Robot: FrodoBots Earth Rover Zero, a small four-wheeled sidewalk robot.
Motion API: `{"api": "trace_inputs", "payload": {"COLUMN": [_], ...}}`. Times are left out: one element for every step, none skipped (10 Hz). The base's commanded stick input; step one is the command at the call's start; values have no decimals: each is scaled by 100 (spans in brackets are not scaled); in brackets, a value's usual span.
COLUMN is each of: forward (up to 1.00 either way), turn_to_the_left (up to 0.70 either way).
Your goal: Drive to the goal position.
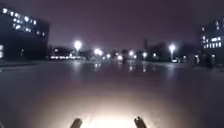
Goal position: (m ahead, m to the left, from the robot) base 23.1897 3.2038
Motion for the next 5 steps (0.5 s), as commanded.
{"api": "trace_inputs", "payload": {"forward": [100, 100, 100, 100, 100], "turn_to_the_left": [-40, -23, 0, 0, 0]}}
